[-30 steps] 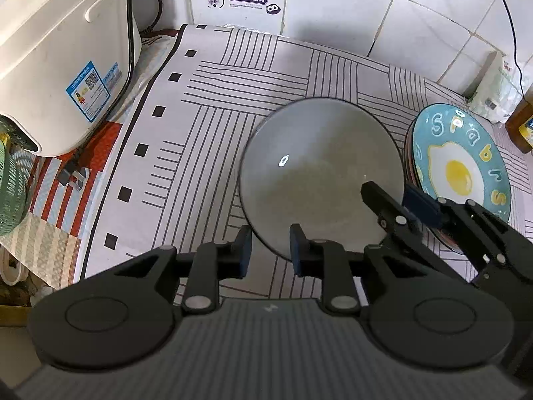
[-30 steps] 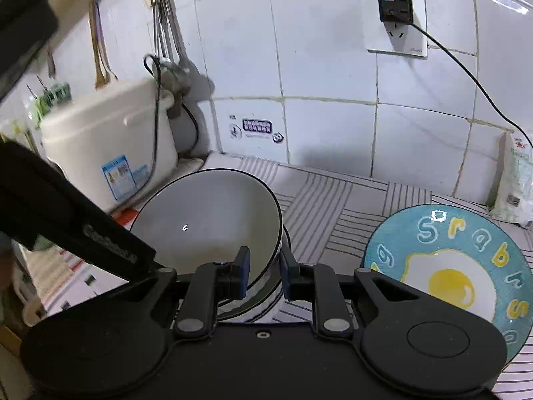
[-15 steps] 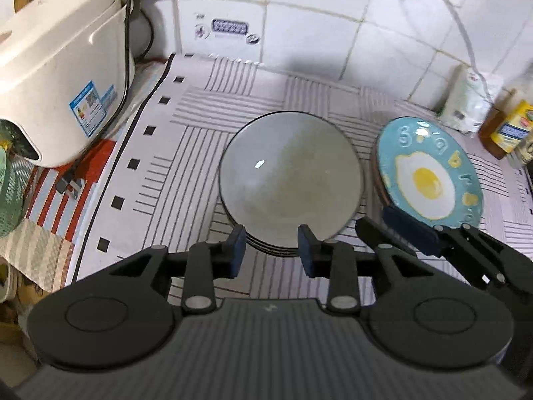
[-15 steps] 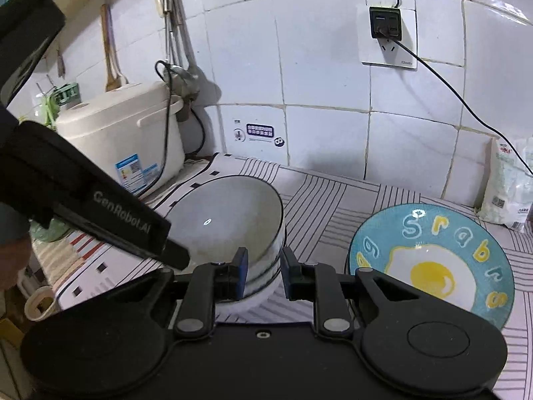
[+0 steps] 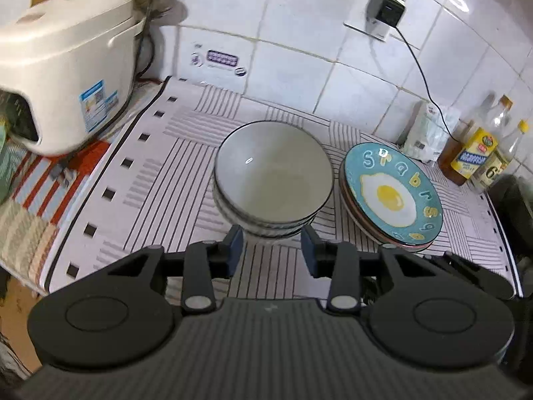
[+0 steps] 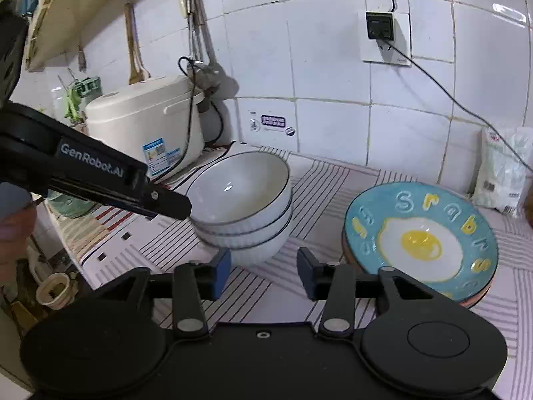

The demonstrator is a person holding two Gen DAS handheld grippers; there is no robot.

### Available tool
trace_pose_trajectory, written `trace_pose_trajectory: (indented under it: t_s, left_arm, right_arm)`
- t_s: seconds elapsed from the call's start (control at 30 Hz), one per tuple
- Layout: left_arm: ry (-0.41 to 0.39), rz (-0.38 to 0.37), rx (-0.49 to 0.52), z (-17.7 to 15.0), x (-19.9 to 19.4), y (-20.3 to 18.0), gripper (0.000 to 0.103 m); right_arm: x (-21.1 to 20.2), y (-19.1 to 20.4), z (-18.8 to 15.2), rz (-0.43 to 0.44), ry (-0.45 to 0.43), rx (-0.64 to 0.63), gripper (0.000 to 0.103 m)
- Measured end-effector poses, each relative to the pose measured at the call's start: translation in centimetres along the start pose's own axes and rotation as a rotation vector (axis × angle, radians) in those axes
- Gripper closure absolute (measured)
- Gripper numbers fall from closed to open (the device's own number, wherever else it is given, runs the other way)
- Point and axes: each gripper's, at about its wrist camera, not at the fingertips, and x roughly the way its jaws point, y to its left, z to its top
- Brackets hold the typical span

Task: Organize plates and bowls
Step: 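Open the left gripper to release the large white bowl onto the small bowls, then grip the white bowl stack rim with the left gripper while the right gripper grips its side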

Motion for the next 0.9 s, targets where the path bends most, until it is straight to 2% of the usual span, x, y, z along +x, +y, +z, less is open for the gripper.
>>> trace_pose_trajectory:
  t_s: [0.1, 0.23, 0.4, 0.53, 0.57, 0.6, 0.63, 0.67, 0.73, 0.83, 0.9]
  left_arm:
    - [-0.007, -0.004, -0.036, -0.6, -0.5, 0.9, 0.062]
    - [-0.022, -0.023, -0.065, -0.8, -0.7, 1.6, 0.053]
    - [-0.006, -0.039, -0.122, -0.5, -0.3, 2.1, 0.050]
    - [-0.023, -0.053, -0.147, 0.2, 0.0, 2.3, 0.038]
    - [-0.022, -0.051, -0.153, 0.3, 0.4, 2.4, 0.037]
    - [-0.022, -0.045, -0.159, 0.4, 0.8, 2.5, 0.035]
    - [-0.025, -0.031, -0.168, 0.5, 1.1, 2.7, 0.029]
    - [-0.028, -0.014, -0.182, 0.5, 1.5, 3.0, 0.025]
    - [-0.017, -0.005, -0.217, 0.6, 2.4, 3.7, 0.025]
    - [0.006, -0.048, -0.269, 0.7, 3.9, 5.0, 0.025]
    - [-0.010, -0.078, -0.319, 0.6, 4.6, 5.9, 0.025]
  right_arm:
    - [0.1, 0.2, -0.9, 0.022, 0.001, 0.009, 0.041]
    - [0.6, 0.6, -2.0, 0.021, -0.006, -0.011, 0.029]
    - [2.3, 0.6, -2.9, 0.031, 0.029, 0.006, 0.029]
    - [3.4, 0.6, -2.9, 0.034, 0.051, -0.001, 0.027]
    - [3.8, 0.6, -2.8, 0.033, 0.051, -0.003, 0.024]
    - [4.1, 0.6, -2.8, 0.029, 0.051, -0.002, 0.015]
    - [4.5, 0.6, -2.8, 0.028, 0.046, 0.002, 0.007]
    - [4.8, 0.6, -2.8, 0.030, 0.035, 0.005, 0.006]
    - [5.6, 0.5, -2.9, 0.036, 0.034, 0.007, 0.006]
    - [7.4, 0.7, -2.8, 0.055, 0.055, 0.010, 0.006]
    - [8.5, 0.7, -2.6, 0.064, 0.045, 0.024, 0.006]
